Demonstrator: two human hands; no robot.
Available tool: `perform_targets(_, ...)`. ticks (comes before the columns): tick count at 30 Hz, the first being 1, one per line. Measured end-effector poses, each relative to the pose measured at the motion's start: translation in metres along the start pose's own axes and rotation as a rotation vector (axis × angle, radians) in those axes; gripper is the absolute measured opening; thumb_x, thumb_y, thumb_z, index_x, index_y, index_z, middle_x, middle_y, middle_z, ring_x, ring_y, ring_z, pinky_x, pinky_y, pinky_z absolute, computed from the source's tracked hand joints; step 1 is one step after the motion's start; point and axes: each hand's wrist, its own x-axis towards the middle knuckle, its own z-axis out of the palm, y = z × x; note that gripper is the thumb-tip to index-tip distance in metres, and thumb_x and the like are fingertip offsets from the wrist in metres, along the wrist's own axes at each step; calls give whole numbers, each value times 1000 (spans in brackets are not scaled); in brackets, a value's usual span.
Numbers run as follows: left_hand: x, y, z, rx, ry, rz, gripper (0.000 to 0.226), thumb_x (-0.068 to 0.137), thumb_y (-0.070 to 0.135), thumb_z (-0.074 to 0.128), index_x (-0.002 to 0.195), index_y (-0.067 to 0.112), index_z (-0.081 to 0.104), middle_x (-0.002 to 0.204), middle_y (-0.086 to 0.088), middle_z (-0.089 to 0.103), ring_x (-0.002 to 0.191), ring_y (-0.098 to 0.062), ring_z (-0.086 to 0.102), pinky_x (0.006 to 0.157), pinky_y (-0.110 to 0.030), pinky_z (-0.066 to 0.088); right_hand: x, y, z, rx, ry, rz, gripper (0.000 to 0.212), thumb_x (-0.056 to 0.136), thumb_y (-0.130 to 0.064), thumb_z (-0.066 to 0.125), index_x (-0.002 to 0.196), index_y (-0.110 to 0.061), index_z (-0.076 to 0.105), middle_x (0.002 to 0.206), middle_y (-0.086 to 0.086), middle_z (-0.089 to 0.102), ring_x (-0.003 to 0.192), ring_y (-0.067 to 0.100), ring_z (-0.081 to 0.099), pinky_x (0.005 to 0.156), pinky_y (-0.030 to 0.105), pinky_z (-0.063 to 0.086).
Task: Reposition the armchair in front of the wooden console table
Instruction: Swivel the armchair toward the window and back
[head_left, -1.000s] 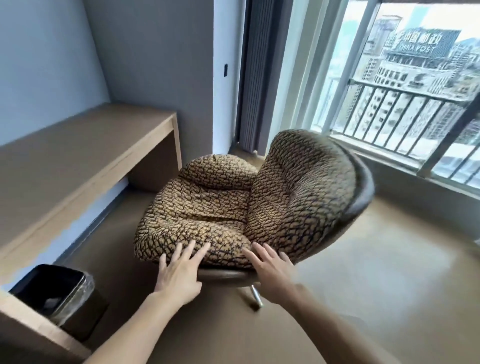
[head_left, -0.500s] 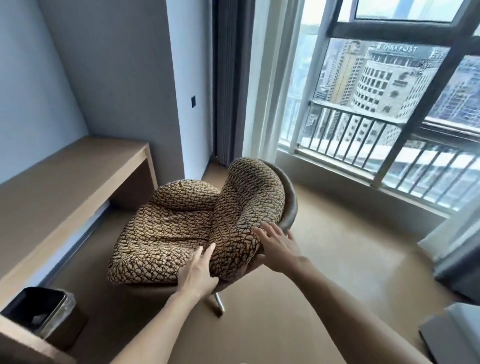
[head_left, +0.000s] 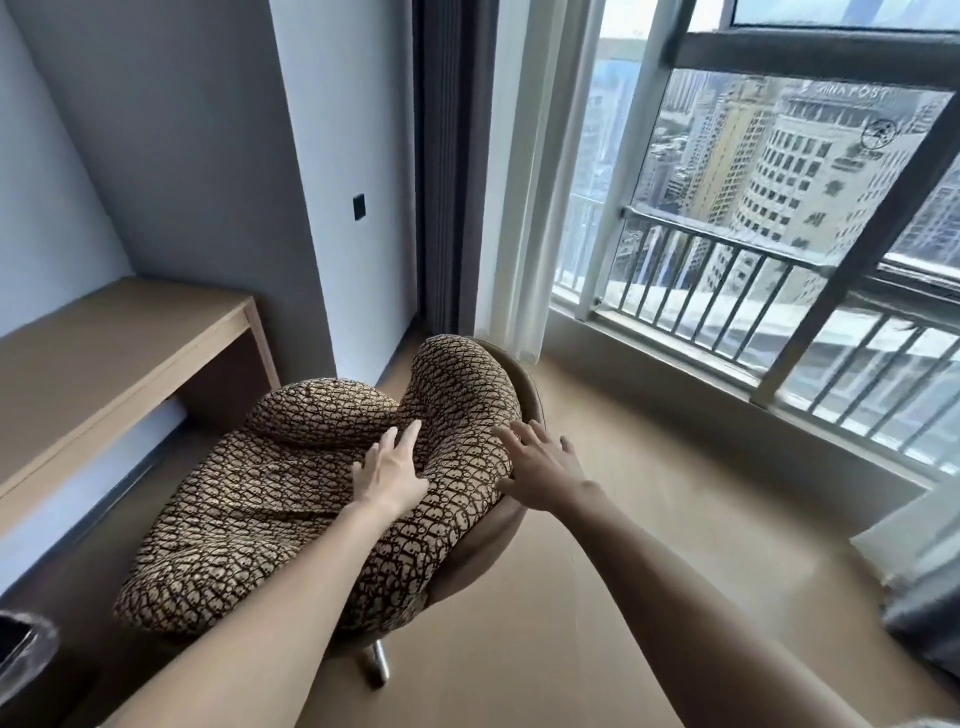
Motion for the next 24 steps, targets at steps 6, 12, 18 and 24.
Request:
perform_targets(6, 56, 65, 29, 7, 3, -39, 90, 87, 26, 66, 159, 36, 15, 170, -7, 17, 153, -29, 24, 122, -58, 25, 51, 79, -5, 23, -41, -43, 81, 90, -42, 67, 155, -34, 20, 164, -3, 20, 152, 22, 12, 118, 64, 20)
perform_targets(12, 106, 125, 70, -20, 48, -148, 88, 86, 29, 67, 159, 35, 18, 170, -7, 17, 153, -29, 25, 121, -58, 27, 116, 168, -4, 4, -77, -163, 80, 89, -43, 66, 155, -35, 21, 163, -1, 23, 150, 24, 15, 115, 64, 23)
perform_targets(18, 134, 183, 108, -88, 68, -301, 89, 84, 26, 68, 159, 35, 20, 170, -6, 16, 153, -29, 23, 122, -58, 25, 175, 241, -5, -9, -107, -322, 81, 88, -46, 67, 155, -33, 21, 160, -1, 26, 149, 25, 17, 113, 63, 27)
perform_targets(24, 160, 203, 145, -106, 85, -470, 86, 86, 27, 67, 158, 35, 21, 168, -4, 23, 151, -27, 29, 121, -55, 27, 227, 274, 6, -64, -181, -493, 77, 91, -42, 63, 154, -31, 21, 162, 1, 25, 150, 25, 17, 114, 60, 29)
